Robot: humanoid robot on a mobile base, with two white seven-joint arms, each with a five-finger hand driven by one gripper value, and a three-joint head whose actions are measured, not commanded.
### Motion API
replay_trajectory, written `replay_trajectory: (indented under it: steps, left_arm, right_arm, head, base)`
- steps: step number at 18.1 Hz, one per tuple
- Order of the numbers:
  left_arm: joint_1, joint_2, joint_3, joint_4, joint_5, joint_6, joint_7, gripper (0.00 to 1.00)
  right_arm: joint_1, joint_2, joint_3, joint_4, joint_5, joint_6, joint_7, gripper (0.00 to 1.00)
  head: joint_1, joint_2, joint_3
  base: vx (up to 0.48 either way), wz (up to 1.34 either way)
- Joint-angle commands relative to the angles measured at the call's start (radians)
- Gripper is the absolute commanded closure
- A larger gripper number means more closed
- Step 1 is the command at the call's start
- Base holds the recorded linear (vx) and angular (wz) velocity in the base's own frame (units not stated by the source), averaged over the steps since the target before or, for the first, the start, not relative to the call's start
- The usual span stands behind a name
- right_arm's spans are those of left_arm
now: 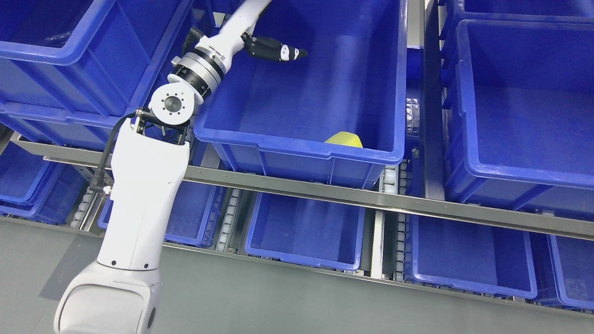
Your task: Move yellow foam block to right shelf middle
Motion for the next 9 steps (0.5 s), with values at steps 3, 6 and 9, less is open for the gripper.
replay_trajectory:
  steps: [3, 6, 9]
  left_arm:
    - [0.029, 0.017, -0.003, -0.063, 0.449, 0.026, 0.356, 0.00]
    - [0.118, 0.017, -0.022, -0.172, 0.463, 0.070, 0.377, 0.00]
    - [0.224, 0.017, -0.117, -0.246, 0.465, 0.070, 0.377, 0.00]
  right_arm:
    - [0.000, -0.017, 0.000, -0.017, 0.009, 0.000, 0.001, 0.00]
    - [0.000, -0.017, 0.000, -0.017, 0.008, 0.000, -0.001, 0.00]
    - [0.000, -0.017, 0.000, -0.017, 0.008, 0.000, -0.001, 0.00]
  head:
    - [0.0000, 0.000, 0.000]
    - [0.0000, 0.000, 0.000]
    - [0.0000, 0.000, 0.000]
  base:
    - [0.000, 0.00]
    - [0.000, 0.00]
    - [0.000, 0.00]
